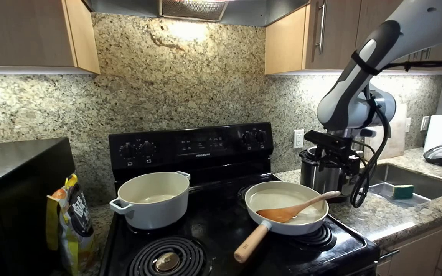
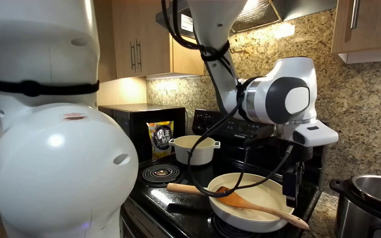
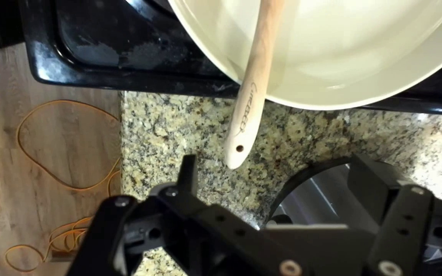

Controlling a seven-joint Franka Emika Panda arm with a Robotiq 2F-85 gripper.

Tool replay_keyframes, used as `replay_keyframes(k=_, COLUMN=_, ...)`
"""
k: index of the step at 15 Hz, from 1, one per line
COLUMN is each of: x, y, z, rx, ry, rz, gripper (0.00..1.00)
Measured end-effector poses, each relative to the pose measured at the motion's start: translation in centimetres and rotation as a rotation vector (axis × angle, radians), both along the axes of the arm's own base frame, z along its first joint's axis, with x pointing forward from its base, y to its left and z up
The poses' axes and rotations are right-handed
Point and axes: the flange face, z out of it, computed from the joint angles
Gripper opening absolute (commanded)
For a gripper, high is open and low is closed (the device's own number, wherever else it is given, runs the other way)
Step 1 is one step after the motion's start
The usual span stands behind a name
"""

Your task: Pick up the cooking stick and stir in the pan

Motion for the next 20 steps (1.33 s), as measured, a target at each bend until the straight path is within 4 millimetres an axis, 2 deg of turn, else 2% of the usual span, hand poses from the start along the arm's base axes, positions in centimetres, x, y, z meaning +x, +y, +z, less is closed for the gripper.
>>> replay_keyframes(k=4, x=-1.7, y=0.1, z=1.3, rx=0.058, ry=-0.034, rz=0.047, gripper=1.0)
replay_keyframes(k=9, x=-3.5, y=0.9, z=2.9, rx=0.006, ry=0.091, rz=0.243, gripper=1.0)
replay_keyframes(k=14, x=-4.4, y=3.2, z=5.9, rx=-0.039, ry=0.152, rz=0.487, gripper=1.0)
replay_keyframes(k=20, x=-6.8, y=6.3, z=9.1, rx=-0.058, ry=0.21, rz=0.795, gripper=1.0)
